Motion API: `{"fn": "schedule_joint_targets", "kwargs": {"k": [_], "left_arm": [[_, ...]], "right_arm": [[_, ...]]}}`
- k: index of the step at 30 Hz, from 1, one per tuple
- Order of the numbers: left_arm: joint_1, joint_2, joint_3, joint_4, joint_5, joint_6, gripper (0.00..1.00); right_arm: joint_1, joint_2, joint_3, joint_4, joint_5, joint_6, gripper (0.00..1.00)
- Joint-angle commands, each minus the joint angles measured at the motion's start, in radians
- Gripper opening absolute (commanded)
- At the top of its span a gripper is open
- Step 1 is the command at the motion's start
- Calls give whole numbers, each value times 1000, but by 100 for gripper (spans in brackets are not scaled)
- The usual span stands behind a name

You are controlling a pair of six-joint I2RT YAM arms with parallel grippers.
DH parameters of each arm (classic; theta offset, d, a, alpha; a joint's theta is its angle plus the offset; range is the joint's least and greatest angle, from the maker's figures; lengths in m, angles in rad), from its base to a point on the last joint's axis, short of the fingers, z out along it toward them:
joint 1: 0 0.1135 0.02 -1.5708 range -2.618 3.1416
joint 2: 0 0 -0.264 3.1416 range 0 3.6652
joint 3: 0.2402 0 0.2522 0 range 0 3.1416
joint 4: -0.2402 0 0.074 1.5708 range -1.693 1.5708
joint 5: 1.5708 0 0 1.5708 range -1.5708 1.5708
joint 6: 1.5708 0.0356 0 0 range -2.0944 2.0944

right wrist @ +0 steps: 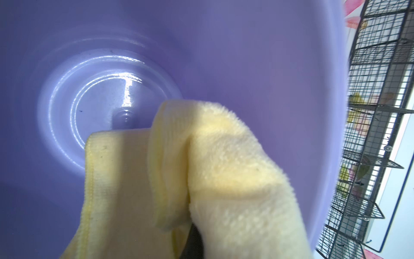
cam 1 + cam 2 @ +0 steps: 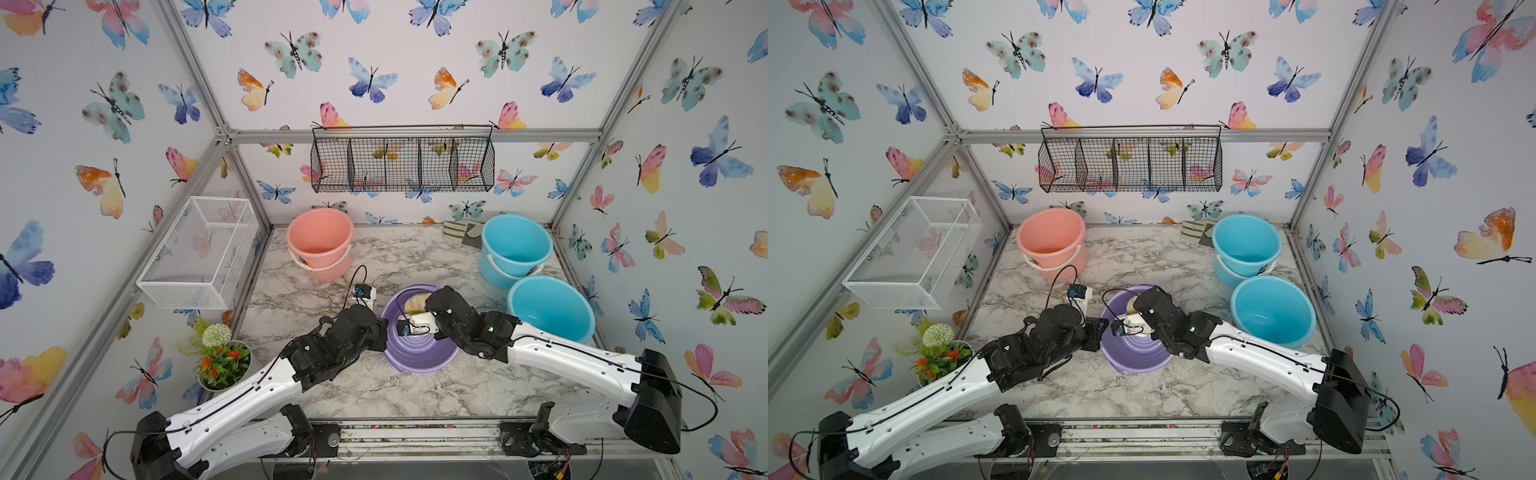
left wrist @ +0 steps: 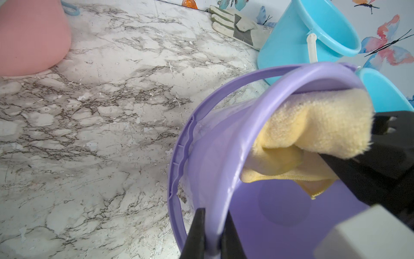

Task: Wipe the inside of the bucket with a cloth
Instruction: Wipe the dirt from the inside of the bucket.

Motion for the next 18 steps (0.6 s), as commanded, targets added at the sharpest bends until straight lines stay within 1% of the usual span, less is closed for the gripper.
{"fn": "schedule_joint_targets", "kwargs": {"k": [1,4,7,12,15,18], "left_arm": [[-5,-8,26,-43,9,8,0],[-6,-4,26,-42,10,8,0],[-6,-1,27,-40,14,11,0],[-6,8,38,-59,19,12,0],[-5,10,40,-59,22,14,0],[-5,7,46,-62,25,15,0]], "right_arm": [[-5,-6,71,-207,25,61,2],[-4,15,115,-328,-73,113,2],[-4,40,144,-402,-153,155,2],[-4,124,184,-526,-181,235,2],[-4,150,131,-500,-185,251,2],[-4,168,64,-423,-199,245,2]]}}
